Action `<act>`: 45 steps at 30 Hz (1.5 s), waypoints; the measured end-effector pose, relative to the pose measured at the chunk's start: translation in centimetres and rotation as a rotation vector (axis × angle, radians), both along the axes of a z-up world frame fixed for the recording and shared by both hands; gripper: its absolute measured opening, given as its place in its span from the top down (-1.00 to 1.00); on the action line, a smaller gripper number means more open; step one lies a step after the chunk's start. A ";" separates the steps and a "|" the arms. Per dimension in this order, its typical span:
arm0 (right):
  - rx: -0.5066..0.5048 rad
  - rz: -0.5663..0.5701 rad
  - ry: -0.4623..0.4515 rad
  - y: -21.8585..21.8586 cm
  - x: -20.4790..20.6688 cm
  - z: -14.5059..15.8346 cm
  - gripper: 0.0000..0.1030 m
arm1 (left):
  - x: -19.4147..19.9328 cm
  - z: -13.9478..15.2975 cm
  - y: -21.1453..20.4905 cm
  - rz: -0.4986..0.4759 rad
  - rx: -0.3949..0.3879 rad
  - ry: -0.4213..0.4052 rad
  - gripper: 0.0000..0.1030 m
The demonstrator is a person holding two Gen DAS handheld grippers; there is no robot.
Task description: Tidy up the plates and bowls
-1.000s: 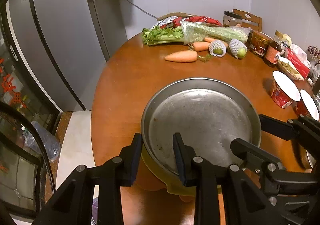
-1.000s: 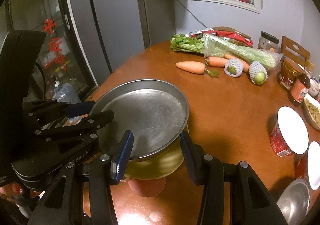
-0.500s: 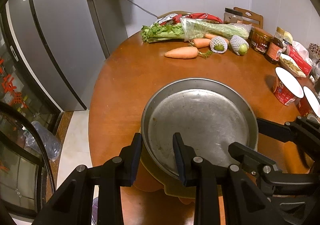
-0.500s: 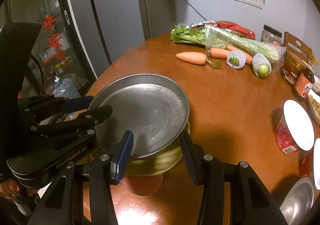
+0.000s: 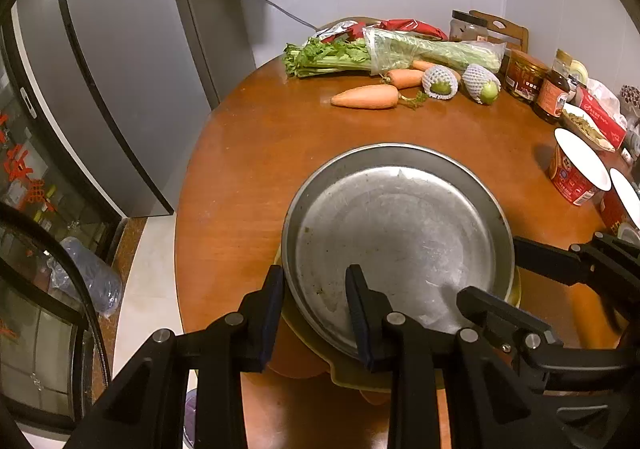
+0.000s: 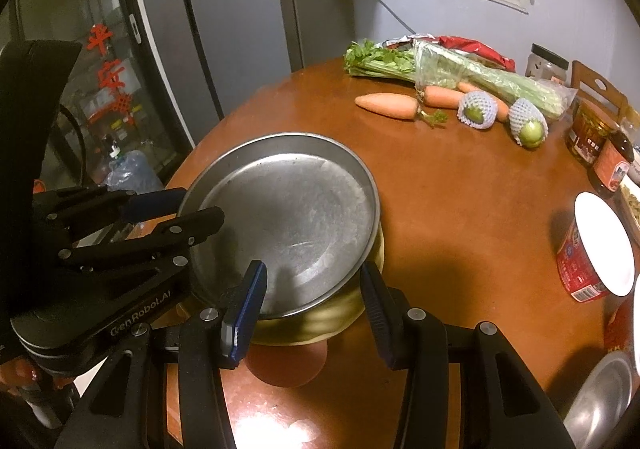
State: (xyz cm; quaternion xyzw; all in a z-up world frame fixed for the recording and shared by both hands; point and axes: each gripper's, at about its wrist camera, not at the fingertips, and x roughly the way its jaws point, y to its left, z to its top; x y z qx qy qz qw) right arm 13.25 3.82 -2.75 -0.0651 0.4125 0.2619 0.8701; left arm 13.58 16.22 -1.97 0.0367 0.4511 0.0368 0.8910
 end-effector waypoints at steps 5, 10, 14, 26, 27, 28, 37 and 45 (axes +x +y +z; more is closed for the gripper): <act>-0.004 -0.001 0.004 0.1 0.0 0.0 0.02 | 0.0 0.1 0.2 -0.002 0.000 0.003 0.40; 0.003 0.008 0.019 0.0 0.2 0.0 0.03 | 0.2 -0.1 0.0 -0.001 0.000 0.008 0.40; 0.011 0.021 0.031 -0.2 0.5 0.1 0.01 | 0.2 -0.2 0.1 0.001 -0.009 0.010 0.38; 0.023 0.031 0.028 -0.3 0.0 0.3 0.00 | 0.1 -0.4 -0.2 -0.013 0.013 0.014 0.31; 0.021 0.031 0.023 -0.3 -0.1 0.3 0.00 | 0.0 -0.4 -0.2 -0.019 0.008 0.013 0.31; 0.018 0.028 0.020 -0.3 -0.1 0.3 -0.01 | 0.0 -0.4 -0.2 -0.021 0.002 0.015 0.31; 0.038 0.003 0.043 -0.8 0.4 0.5 -0.02 | 0.0 0.2 -0.3 -0.023 -0.029 0.007 0.29; 0.060 0.011 0.032 -1.3 0.6 1.5 -0.02 | 0.0 2.2 -0.2 -0.018 -0.046 -0.014 0.29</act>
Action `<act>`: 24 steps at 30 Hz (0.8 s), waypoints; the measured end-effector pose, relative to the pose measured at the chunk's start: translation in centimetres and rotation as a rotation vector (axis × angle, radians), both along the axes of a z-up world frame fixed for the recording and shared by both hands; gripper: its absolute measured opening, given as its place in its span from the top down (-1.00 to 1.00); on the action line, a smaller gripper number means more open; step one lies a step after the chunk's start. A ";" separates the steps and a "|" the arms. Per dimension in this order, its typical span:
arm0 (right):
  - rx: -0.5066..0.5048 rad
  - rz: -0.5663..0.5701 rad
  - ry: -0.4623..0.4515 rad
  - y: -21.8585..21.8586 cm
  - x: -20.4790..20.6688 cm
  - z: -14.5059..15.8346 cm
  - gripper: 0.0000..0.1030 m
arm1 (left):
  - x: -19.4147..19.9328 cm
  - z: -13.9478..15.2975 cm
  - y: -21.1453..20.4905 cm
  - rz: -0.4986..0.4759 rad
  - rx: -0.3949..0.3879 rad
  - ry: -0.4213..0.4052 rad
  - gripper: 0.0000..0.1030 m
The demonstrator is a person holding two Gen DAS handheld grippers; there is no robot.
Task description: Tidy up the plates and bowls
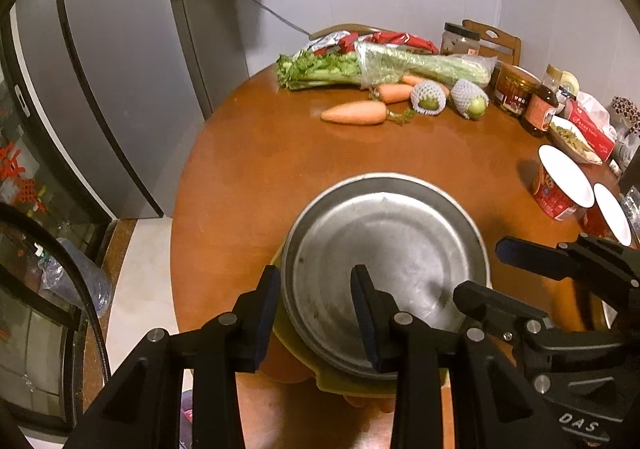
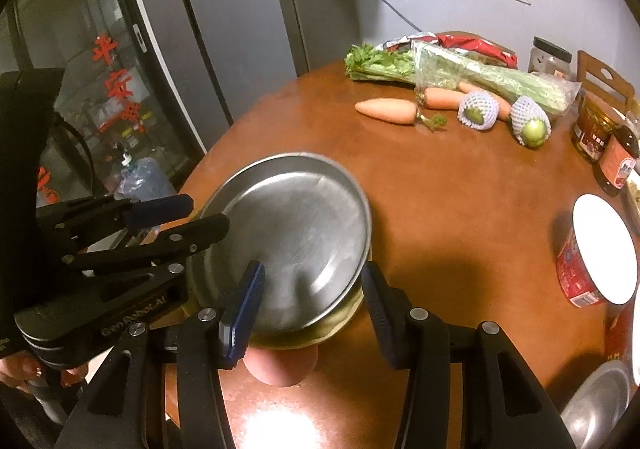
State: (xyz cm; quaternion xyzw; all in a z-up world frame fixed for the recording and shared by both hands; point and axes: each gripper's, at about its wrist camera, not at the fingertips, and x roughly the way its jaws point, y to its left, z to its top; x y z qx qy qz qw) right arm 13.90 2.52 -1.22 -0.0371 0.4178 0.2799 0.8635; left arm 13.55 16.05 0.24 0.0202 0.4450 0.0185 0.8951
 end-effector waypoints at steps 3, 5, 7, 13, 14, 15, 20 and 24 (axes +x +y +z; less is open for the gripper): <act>0.007 -0.001 -0.006 -0.4 0.2 0.5 -0.02 | -0.1 1.4 -0.2 0.005 0.013 -0.021 0.29; 0.009 -0.003 -0.009 -0.8 0.3 0.7 -0.02 | 0.0 2.1 -0.1 0.010 0.016 -0.031 0.29; 0.008 -0.009 -0.010 -1.1 0.4 0.8 -0.02 | 0.2 2.6 0.0 0.015 0.023 -0.033 0.29; 0.012 -0.056 0.005 -2.9 0.6 1.2 -0.02 | 1.2 2.3 1.2 0.027 0.029 -0.003 0.29; 0.016 -0.067 0.008 -3.2 0.4 1.3 -0.03 | 1.4 2.2 1.5 0.027 0.024 0.001 0.28; 0.018 -0.073 0.012 -3.5 0.4 1.4 -0.03 | 1.7 2.1 1.8 0.013 0.004 0.002 0.21; 0.036 -0.109 0.024 -4.8 0.1 1.5 -0.13 | 3.0 0.3 2.2 -0.006 -0.035 0.033 0.15; 0.068 -0.123 0.104 -4.7 0.6 -0.1 -0.13 | 3.6 -1.6 2.6 -0.003 -0.049 0.070 0.14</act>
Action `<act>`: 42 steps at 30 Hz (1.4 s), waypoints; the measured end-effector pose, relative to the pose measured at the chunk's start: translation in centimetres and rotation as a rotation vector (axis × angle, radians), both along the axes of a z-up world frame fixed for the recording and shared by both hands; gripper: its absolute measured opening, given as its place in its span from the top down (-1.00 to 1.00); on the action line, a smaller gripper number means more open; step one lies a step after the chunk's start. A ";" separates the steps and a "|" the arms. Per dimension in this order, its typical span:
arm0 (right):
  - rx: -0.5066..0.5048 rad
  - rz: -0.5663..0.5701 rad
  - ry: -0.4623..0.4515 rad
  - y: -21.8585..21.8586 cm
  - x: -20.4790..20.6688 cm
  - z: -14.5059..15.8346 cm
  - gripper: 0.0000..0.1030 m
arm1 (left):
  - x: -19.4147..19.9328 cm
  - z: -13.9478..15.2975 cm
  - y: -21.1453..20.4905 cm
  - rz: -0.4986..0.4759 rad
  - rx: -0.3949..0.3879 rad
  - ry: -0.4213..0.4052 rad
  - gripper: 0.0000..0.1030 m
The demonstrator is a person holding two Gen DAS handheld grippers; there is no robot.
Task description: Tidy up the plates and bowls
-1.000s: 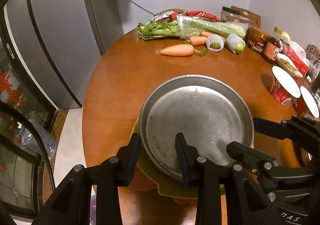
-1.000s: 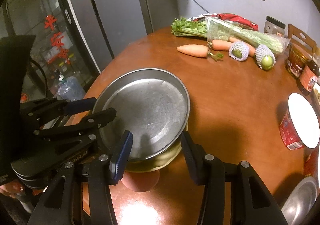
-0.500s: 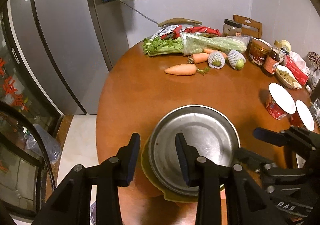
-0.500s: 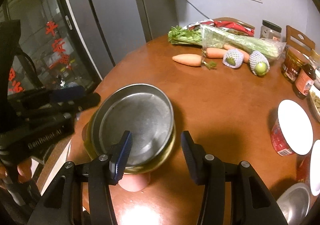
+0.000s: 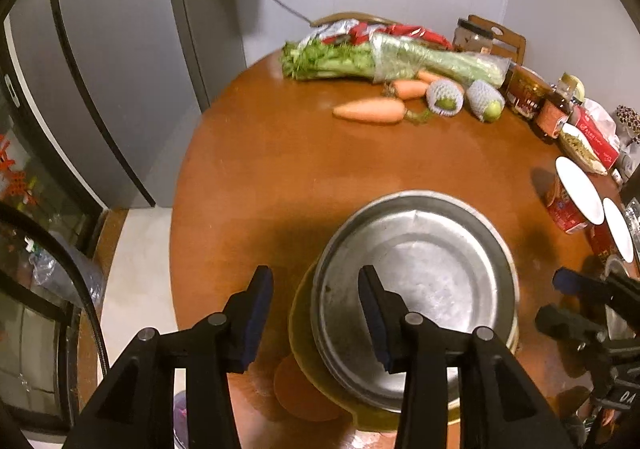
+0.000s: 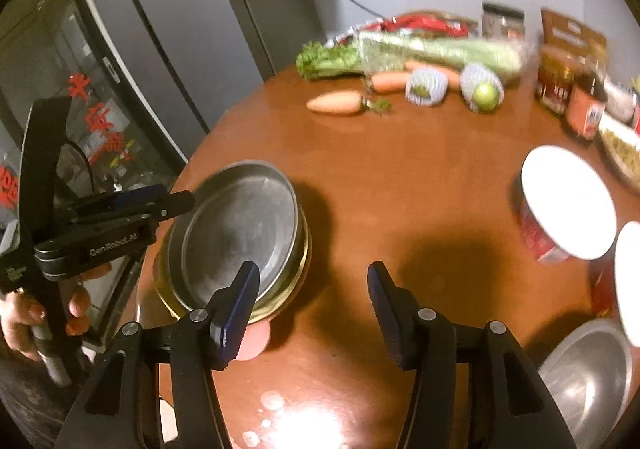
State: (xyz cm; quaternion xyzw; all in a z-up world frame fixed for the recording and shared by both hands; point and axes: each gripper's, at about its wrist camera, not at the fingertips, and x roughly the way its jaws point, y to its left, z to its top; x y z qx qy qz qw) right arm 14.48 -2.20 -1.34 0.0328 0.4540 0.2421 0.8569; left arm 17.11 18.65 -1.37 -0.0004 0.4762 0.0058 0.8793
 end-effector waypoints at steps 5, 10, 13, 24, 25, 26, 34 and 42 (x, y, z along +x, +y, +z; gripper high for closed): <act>0.000 0.027 0.082 1.6 0.5 -1.9 -0.14 | 0.4 -1.7 0.7 0.009 -0.041 0.032 0.14; 0.018 0.036 0.107 2.6 0.9 -2.4 -0.15 | 0.4 -2.4 1.0 0.007 -0.111 0.043 0.14; 0.019 0.043 0.115 3.0 1.2 -2.8 -0.15 | 0.3 -2.6 0.5 -0.008 -0.113 0.048 0.14; -0.047 0.088 0.032 4.2 1.3 -3.3 0.00 | -0.1 -2.6 -0.2 -0.015 -0.123 0.046 0.14; -0.053 0.084 0.025 4.1 1.4 -3.3 0.00 | -0.1 -2.5 -0.4 -0.017 -0.120 0.045 0.14; -0.055 0.083 0.022 4.0 1.5 -3.3 0.00 | 0.0 -2.5 -0.6 -0.020 -0.120 0.045 0.14; -0.063 0.031 0.018 1.4 2.7 -3.3 0.01 | 1.6 -2.5 -3.6 -0.059 -0.107 0.049 0.14; -0.071 -0.047 0.022 -1.7 3.7 -3.3 0.01 | 3.5 -2.4 -7.0 -0.101 -0.093 0.057 0.14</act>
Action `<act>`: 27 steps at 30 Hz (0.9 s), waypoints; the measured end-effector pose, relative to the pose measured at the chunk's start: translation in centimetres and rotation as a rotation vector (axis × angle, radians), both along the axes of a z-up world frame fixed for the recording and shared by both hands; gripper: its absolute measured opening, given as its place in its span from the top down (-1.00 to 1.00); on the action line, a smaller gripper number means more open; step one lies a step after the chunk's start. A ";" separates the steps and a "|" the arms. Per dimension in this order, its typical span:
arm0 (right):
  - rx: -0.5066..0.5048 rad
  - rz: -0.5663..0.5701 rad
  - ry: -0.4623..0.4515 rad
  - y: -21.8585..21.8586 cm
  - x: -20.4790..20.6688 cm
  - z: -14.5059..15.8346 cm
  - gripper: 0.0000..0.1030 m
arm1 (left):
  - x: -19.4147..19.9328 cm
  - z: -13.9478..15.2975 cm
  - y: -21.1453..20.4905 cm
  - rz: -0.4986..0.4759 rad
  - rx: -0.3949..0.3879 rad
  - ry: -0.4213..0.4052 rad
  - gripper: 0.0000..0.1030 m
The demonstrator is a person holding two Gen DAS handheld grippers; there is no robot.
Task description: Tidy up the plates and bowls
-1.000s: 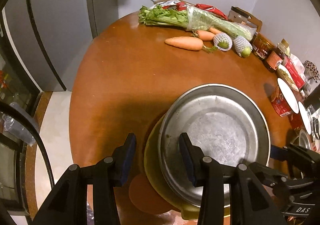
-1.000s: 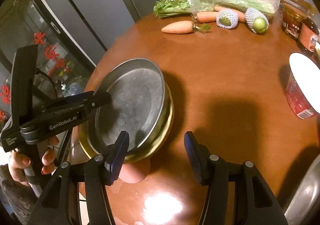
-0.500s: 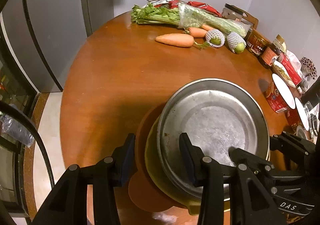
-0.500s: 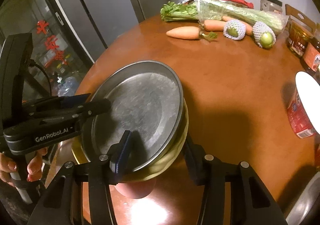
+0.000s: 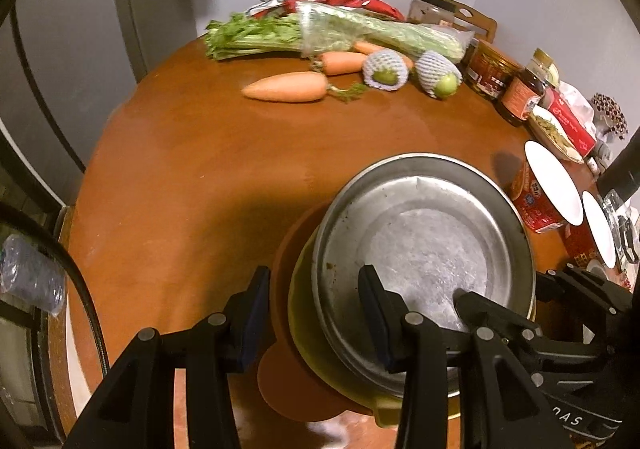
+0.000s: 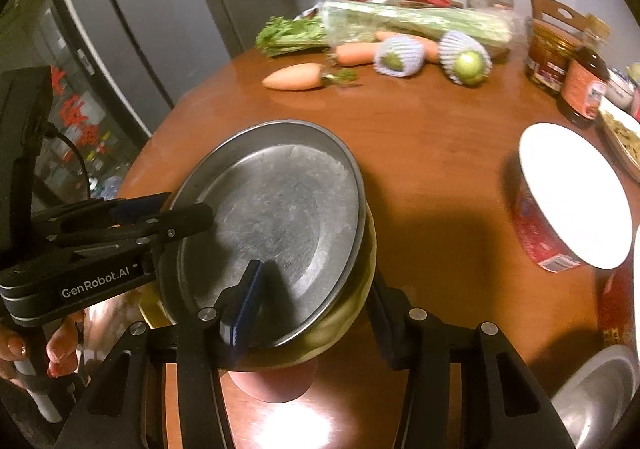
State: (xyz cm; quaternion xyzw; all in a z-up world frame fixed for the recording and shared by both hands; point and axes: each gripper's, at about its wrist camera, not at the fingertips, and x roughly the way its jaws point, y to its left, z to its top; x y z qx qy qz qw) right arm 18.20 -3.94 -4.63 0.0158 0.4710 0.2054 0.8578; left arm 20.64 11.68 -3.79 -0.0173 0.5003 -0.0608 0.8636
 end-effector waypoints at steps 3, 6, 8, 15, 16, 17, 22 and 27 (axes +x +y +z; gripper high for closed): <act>-0.004 -0.017 0.002 -0.9 0.1 0.1 0.01 | 0.4 -0.1 -0.8 -0.010 0.001 0.000 0.14; -0.006 -0.031 0.002 -1.5 0.3 0.2 0.01 | 0.7 -0.2 -1.1 -0.009 0.005 -0.001 0.14; -0.013 -0.034 -0.001 -1.5 0.3 0.2 0.01 | 0.7 -0.1 -1.2 -0.009 0.012 -0.002 0.13; 0.009 -0.044 0.022 -1.8 0.5 0.2 0.00 | 0.7 0.2 -1.3 -0.011 0.019 -0.004 0.13; 0.011 -0.047 0.024 -1.9 0.5 0.2 0.00 | 0.6 0.3 -1.4 -0.011 0.026 -0.010 0.13; 0.011 -0.049 0.025 -1.9 0.7 0.2 0.00 | 0.5 0.3 -1.5 -0.010 0.033 -0.014 0.14; 0.025 -0.070 0.009 -2.2 0.5 0.7 0.00 | 0.0 1.1 -1.7 -0.008 0.064 -0.042 0.13; 0.035 -0.075 -0.012 -2.3 0.1 1.3 0.00 | -0.5 1.9 -1.3 0.011 0.069 -0.065 0.13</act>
